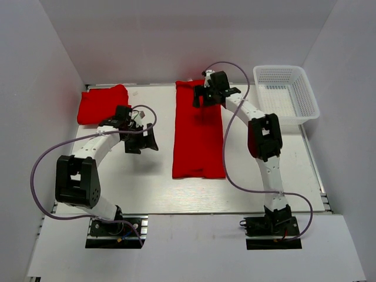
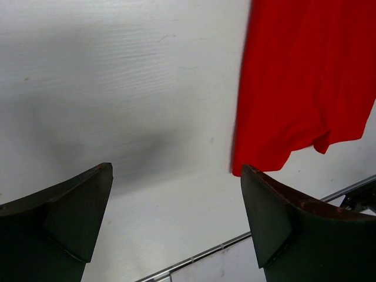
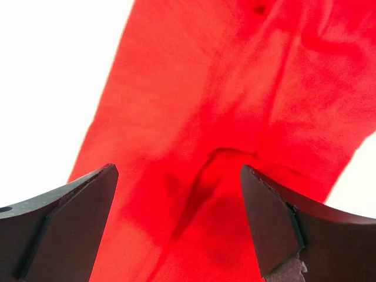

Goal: Fold and stack the t-shirts
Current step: Rotate the tshirt 90 degrees, then grab the bottom of the folded rectangular tshirt with both arms

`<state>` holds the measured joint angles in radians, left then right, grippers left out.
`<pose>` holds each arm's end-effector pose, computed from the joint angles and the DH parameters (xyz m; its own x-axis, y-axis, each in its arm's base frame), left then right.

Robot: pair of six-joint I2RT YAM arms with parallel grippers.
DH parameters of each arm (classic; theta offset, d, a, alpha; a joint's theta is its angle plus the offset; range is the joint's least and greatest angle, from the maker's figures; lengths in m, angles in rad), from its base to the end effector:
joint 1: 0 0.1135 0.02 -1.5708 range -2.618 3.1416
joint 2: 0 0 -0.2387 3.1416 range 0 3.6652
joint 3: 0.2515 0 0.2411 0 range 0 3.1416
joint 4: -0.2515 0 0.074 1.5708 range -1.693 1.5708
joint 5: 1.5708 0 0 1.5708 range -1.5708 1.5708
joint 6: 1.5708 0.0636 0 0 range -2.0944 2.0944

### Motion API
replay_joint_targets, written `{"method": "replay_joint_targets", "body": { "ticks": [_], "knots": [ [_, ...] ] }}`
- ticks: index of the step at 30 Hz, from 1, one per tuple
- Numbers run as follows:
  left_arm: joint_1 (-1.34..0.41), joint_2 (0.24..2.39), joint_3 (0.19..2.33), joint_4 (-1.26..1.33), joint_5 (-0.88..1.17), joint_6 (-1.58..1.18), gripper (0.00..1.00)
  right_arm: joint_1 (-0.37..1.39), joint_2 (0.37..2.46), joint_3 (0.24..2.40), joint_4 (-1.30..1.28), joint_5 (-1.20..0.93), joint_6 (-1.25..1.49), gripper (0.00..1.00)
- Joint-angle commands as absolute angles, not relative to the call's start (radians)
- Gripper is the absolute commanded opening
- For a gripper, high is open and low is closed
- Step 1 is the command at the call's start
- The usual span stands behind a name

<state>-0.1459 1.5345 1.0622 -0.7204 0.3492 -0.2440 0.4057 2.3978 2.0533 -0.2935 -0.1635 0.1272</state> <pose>0.2897 -0.0646 0.1749 -0.9555 -0.0890 -0.2814 0.0317 0.9169 -0.3977 0.4972 0.2248 0.1713 -0.6075 -0.1247 -0.7845 -0.4360 0.8779 0.1981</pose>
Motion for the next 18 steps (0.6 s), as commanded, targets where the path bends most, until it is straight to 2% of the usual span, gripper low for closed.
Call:
{"method": "replay_joint_targets", "body": {
  "ticks": [1,6,7,8,9,10,11,13,18],
  "knots": [
    [-0.185,1.485,1.051,-0.643,0.401,-0.23,1.0,0.41,2.136,2.019,-0.265,-0.164,0.138,0.9],
    [-0.304,1.445,0.974,-0.572,0.377,-0.273,1.0,0.402,1.811,1.625,-0.195,-0.106,0.208,0.9],
    [-0.322,1.445,0.95,-0.539,0.377,-0.288,1.0,0.403,1.762,1.406,-0.157,-0.091,0.231,0.9],
    [-0.34,1.445,0.936,-0.519,0.377,-0.308,1.0,0.408,1.615,1.332,-0.114,-0.075,0.257,0.9],
    [-0.38,1.445,0.927,-0.505,0.388,-0.317,1.0,0.408,1.568,1.271,-0.101,-0.074,0.297,0.9],
    [-0.396,1.457,0.916,-0.505,0.388,-0.318,1.0,0.41,1.528,1.083,-0.089,-0.083,0.317,0.9],
    [-0.423,1.457,0.916,-0.505,0.373,-0.33,1.0,0.41,1.417,1.031,-0.086,-0.098,0.352,0.9],
    [-0.433,1.457,0.904,-0.496,0.341,-0.341,1.0,0.411,1.343,0.89,-0.154,-0.12,0.377,0.9],
    [-0.48,1.437,0.855,-0.482,0.268,-0.353,1.0,0.414,1.211,0.718,-0.238,-0.207,0.431,0.9]
  ]
}}
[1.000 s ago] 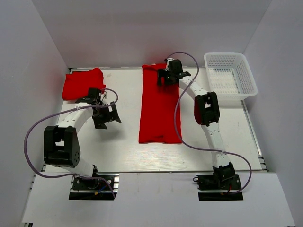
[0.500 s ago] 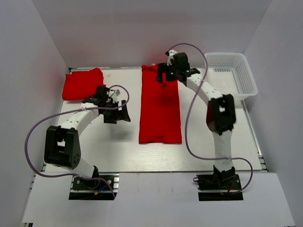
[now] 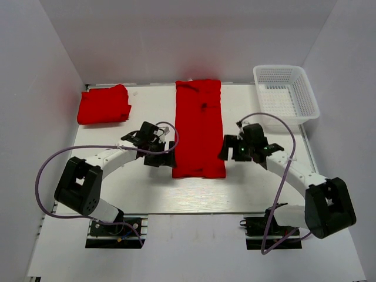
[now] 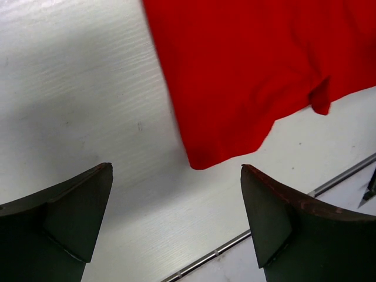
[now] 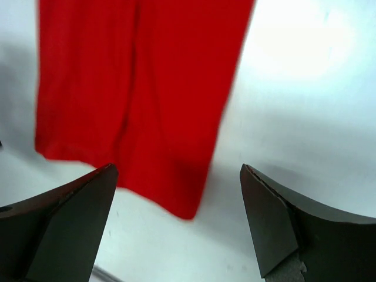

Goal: Fold and stack the t-shirts
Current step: Grab the bottom of the folded rectangular tshirt with both arms

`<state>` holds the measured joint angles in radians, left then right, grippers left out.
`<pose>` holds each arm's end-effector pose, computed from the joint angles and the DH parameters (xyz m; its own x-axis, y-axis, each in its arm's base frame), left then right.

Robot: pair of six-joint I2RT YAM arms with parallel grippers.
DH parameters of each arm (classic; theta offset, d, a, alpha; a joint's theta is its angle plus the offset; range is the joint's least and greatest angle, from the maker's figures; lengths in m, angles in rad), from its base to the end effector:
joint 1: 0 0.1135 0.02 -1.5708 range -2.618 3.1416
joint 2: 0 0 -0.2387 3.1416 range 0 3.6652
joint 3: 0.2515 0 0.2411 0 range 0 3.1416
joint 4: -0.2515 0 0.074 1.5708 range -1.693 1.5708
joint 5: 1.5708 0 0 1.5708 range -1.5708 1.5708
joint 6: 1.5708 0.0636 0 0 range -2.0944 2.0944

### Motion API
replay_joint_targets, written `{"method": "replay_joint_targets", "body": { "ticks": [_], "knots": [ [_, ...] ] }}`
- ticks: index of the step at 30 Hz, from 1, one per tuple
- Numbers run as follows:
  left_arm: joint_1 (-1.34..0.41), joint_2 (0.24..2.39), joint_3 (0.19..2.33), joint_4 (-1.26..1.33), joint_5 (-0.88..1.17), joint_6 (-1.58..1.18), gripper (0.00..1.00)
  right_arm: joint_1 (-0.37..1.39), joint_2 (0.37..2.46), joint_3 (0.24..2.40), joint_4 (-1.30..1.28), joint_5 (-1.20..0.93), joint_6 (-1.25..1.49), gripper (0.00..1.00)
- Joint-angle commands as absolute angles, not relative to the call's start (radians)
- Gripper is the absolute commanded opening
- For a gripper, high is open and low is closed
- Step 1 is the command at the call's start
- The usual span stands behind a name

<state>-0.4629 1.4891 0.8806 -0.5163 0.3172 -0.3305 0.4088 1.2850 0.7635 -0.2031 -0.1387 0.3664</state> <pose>0.2456 -0.1448 0.1459 -0.9403 0.1247 -0.3167 0.2532 0.8780 -0.4062 0.2604 0.1224 0.1874 -0.7429 0.0649 -0.6662 -0.2383 0.9044 0.3538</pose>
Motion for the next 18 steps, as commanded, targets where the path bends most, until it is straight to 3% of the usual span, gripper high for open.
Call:
{"method": "replay_joint_targets", "body": {
  "ticks": [1,12,18],
  "knots": [
    [-0.48,1.446,0.845,-0.466,0.268,-0.353,1.0,0.417,1.203,0.668,-0.241,-0.218,0.439,0.9],
    [-0.523,1.5,0.788,-0.399,0.241,-0.39,1.0,0.428,1.238,0.566,-0.198,-0.314,0.488,0.9],
    [-0.543,1.552,0.798,-0.38,0.232,-0.399,0.89,0.434,1.292,0.546,-0.173,-0.328,0.5,0.9]
  ]
}}
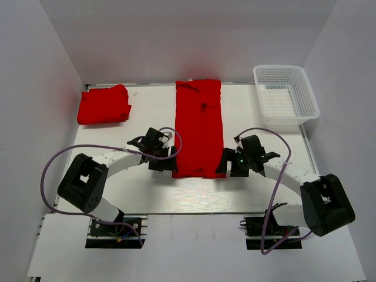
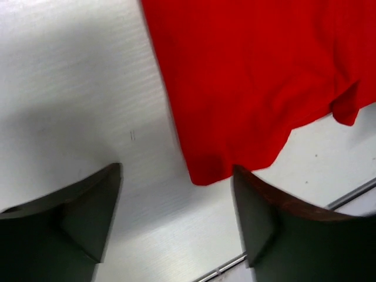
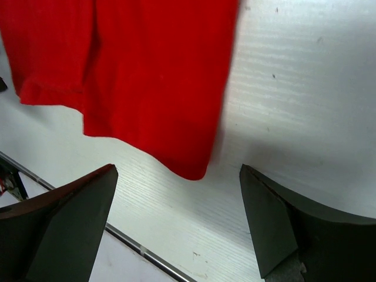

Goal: Fold and stack the t-shirts
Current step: Grab the bottom of the folded rectangular tshirt with both arms

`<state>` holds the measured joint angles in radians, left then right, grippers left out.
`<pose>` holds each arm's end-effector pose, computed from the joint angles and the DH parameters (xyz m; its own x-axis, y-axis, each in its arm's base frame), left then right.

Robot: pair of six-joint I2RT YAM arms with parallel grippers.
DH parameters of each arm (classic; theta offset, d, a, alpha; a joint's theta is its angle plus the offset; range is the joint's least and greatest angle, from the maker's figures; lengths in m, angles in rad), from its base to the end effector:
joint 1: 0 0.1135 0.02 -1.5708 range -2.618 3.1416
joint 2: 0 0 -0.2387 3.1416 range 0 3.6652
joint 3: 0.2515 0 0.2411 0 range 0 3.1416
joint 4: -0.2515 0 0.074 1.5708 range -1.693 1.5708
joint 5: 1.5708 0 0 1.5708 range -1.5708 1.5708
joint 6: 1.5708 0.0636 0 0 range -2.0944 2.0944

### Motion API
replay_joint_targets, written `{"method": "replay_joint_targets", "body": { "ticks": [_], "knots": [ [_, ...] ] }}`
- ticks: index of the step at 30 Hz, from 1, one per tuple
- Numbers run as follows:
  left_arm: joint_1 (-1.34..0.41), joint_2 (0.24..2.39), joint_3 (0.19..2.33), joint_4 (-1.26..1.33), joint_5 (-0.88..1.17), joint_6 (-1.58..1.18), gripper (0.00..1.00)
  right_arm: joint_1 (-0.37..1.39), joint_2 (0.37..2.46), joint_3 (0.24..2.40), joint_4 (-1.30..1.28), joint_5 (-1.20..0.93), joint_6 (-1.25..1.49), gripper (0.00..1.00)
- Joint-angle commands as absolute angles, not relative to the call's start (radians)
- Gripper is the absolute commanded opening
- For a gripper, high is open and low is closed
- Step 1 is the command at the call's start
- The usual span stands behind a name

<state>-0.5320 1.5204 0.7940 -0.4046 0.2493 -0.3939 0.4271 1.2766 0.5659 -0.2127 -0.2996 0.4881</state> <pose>0.2335 -0.1556 0.1189 -0.9435 0.1238 -0.3075 0.2383 0.8981 -0.3696 0.2181 0.1199 0.1276 -0.9028 0.0814 -0.4223 -0.1522 0.8579 0.4908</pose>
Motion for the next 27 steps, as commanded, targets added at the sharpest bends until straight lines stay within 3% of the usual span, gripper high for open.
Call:
{"method": "replay_joint_targets", "body": {
  "ticks": [1,3,4,6,8,10,11,13,14,15,27],
  "knots": [
    [-0.543,1.561,0.798,-0.38,0.232,-0.399,0.81,0.433,1.296,0.542,-0.167,-0.319,0.508,0.9],
    [-0.543,1.591,0.798,-0.38,0.232,-0.408,0.79,0.434,1.305,0.534,-0.152,-0.316,0.506,0.9],
    [-0.552,1.6,0.798,-0.38,0.232,-0.408,0.71,0.434,1.31,0.529,-0.149,-0.319,0.505,0.9],
    [-0.561,1.614,0.789,-0.367,0.248,-0.408,0.67,0.433,1.33,0.537,-0.155,-0.322,0.508,0.88],
    [-0.574,1.614,0.778,-0.357,0.258,-0.417,0.6,0.437,1.339,0.532,-0.146,-0.333,0.511,0.8],
    [-0.574,1.614,0.769,-0.347,0.258,-0.428,0.47,0.437,1.348,0.523,-0.14,-0.339,0.517,0.6],
    [-0.586,1.614,0.759,-0.347,0.267,-0.428,0.42,0.439,1.35,0.523,-0.14,-0.344,0.518,0.39],
    [-0.597,1.614,0.747,-0.336,0.267,-0.439,0.28,0.439,1.347,0.519,-0.132,-0.347,0.517,0.2],
    [-0.597,1.602,0.747,-0.336,0.267,-0.449,0.04,0.442,1.345,0.515,-0.132,-0.347,0.52,0.01],
    [-0.597,1.589,0.747,-0.345,0.258,-0.449,0.0,0.44,1.335,0.517,-0.133,-0.345,0.523,0.0],
    [-0.588,1.486,0.869,-0.432,0.354,-0.427,0.0,0.448,1.193,0.578,-0.198,-0.327,0.482,0.0]
  ]
}}
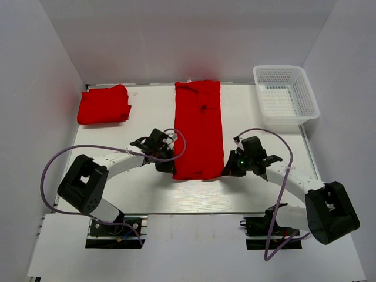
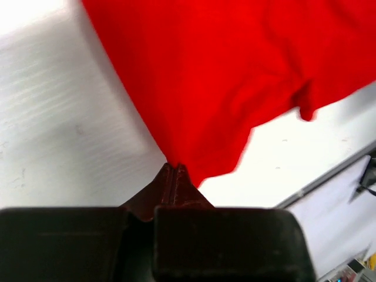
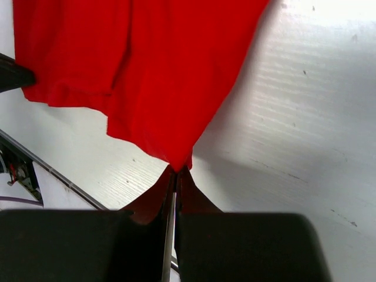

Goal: Fold and stack the t-shirts
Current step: Grab the bottom of the folded rectangular tshirt with both arms, then fold the folded rectangular tshirt in 1/3 of the way

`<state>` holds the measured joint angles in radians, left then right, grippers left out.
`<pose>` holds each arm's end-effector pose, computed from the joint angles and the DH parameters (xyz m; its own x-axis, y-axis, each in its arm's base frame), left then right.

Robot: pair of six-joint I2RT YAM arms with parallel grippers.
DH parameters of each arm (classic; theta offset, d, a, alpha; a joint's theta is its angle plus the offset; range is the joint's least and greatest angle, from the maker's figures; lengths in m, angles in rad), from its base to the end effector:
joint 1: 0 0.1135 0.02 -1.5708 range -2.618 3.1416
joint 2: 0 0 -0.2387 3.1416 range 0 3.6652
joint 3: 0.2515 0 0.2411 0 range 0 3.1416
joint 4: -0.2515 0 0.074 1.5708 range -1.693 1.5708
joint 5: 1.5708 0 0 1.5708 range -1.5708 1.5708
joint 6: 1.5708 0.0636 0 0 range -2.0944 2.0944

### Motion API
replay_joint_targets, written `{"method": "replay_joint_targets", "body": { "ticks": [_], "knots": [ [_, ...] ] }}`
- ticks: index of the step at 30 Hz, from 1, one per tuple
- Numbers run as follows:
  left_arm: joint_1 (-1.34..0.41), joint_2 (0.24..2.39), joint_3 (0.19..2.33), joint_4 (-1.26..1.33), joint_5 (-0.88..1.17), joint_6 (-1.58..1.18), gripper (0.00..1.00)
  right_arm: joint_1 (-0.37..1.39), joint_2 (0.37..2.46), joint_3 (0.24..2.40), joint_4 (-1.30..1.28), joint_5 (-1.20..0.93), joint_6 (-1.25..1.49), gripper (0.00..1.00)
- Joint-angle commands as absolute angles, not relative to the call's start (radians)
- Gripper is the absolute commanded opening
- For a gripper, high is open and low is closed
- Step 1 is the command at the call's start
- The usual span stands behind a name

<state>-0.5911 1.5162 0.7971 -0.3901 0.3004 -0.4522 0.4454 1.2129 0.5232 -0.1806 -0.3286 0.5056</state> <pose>0.2238 -0.1729 0.1225 -0.9491 0.1343 -0.2849 0.2524 0.8654 -0.4329 0.2088 0.1224 0.1322 -0.8920 0.0821 -0.4445 -0.1868 0.8284 0.5281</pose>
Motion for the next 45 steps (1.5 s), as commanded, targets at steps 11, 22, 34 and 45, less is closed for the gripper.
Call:
{"method": "replay_joint_targets", "body": {
  "ticks": [11,22,34,45],
  "knots": [
    [-0.558,1.644,1.158,-0.584,0.293,-0.407,0.0,0.44,1.287,0.767,-0.25,-0.177,0.466,0.0],
    [-0.471,1.764,1.371,-0.644,0.284,-0.396,0.0,0.425,1.482,1.034,-0.351,-0.052,0.397,0.0],
    [-0.385,1.91,1.577,-0.635,0.342,-0.356,0.0,0.364,1.67,1.278,-0.419,-0.057,0.333,0.0],
    [-0.333,2.071,1.802,-0.646,0.397,-0.296,0.0,0.321,1.799,1.451,-0.42,-0.115,0.299,0.0]
  ]
}}
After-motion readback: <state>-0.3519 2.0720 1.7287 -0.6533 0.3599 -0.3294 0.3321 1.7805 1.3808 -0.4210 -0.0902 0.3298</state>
